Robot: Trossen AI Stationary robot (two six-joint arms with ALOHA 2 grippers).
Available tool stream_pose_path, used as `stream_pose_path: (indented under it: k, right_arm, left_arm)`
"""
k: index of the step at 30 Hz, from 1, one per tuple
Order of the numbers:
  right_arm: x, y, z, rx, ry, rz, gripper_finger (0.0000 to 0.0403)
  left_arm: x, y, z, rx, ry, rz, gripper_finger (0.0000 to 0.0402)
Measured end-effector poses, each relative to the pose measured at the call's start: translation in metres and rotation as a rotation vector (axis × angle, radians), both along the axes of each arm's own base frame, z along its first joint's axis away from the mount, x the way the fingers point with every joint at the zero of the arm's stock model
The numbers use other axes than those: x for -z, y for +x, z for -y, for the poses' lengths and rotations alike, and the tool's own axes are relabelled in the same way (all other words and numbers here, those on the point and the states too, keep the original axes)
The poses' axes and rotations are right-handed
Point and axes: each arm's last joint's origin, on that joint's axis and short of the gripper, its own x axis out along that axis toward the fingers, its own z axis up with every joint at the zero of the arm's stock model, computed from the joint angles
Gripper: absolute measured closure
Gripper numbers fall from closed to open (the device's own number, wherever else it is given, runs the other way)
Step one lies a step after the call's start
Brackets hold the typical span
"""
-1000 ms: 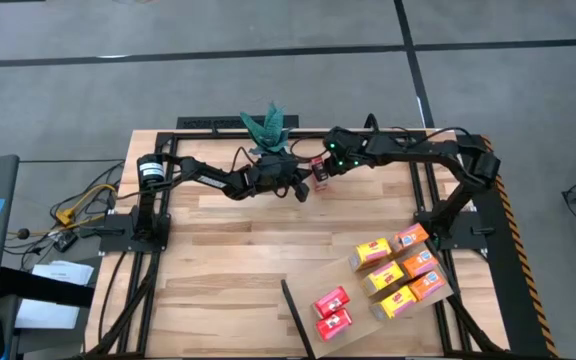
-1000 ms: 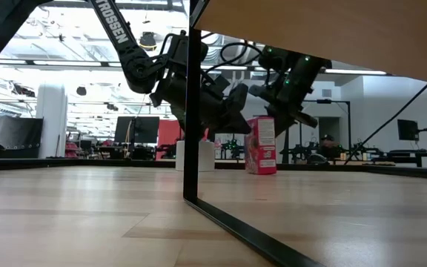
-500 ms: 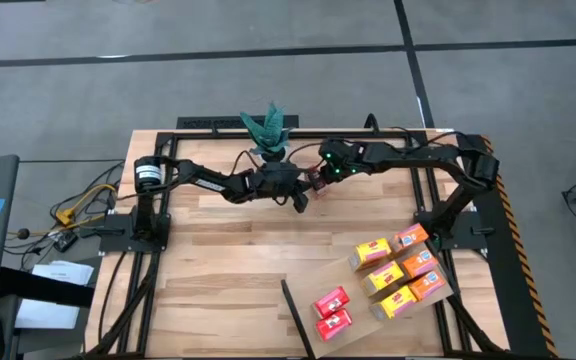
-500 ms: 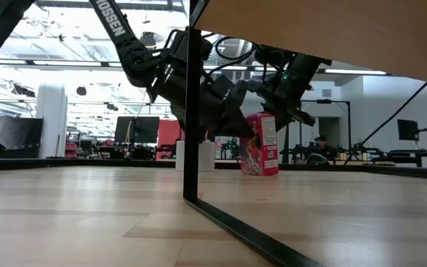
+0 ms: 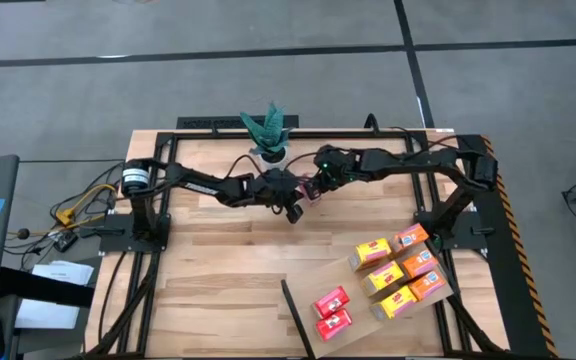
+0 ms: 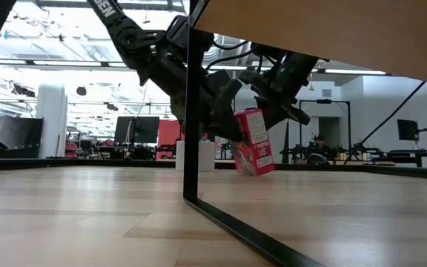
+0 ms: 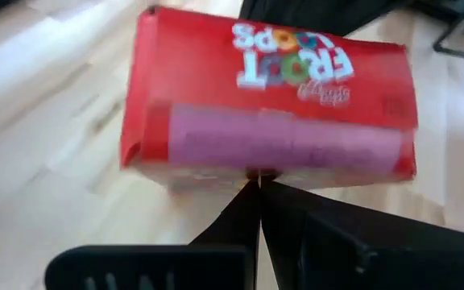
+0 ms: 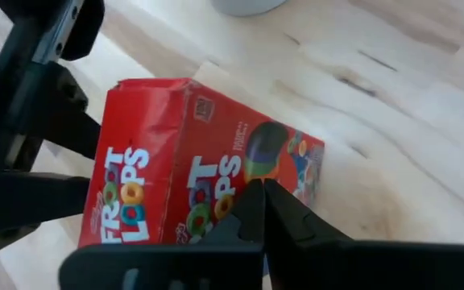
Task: Stack cereal on shelf
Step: Put the red cereal box on the shelf aligned with the other red cereal boxes
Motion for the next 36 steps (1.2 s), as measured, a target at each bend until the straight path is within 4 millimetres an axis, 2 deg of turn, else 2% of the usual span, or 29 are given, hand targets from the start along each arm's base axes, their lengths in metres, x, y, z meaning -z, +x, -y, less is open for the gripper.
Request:
stream_pose_path:
  k: [9,17,23,31,36]
  right_arm:
    - [-0.003,0.009,-0.019,-0.029,0.018,0.061,0.0391]
    - [-0.006,0.015,-0.029,-0.049,0.027,0.109,0.0397]
    - [-0.007,0.016,-0.031,-0.051,0.037,0.119,0.0388]
    - [-0.007,0.016,-0.033,-0.054,0.047,0.119,0.0395]
    - [-0.007,0.016,-0.033,-0.05,0.048,0.118,0.0377]
  left_arm:
    - [0.007,-0.01,0.025,0.013,-0.033,-0.056,0.0401]
    - [-0.013,-0.016,0.043,0.029,0.02,-0.057,0.0402]
    - [-0.014,-0.019,0.046,0.03,0.051,-0.102,0.0401]
    - [-0.013,-0.02,0.051,0.034,0.044,-0.12,0.0402]
    - [-0.012,-0.021,0.052,0.035,0.043,-0.125,0.0401]
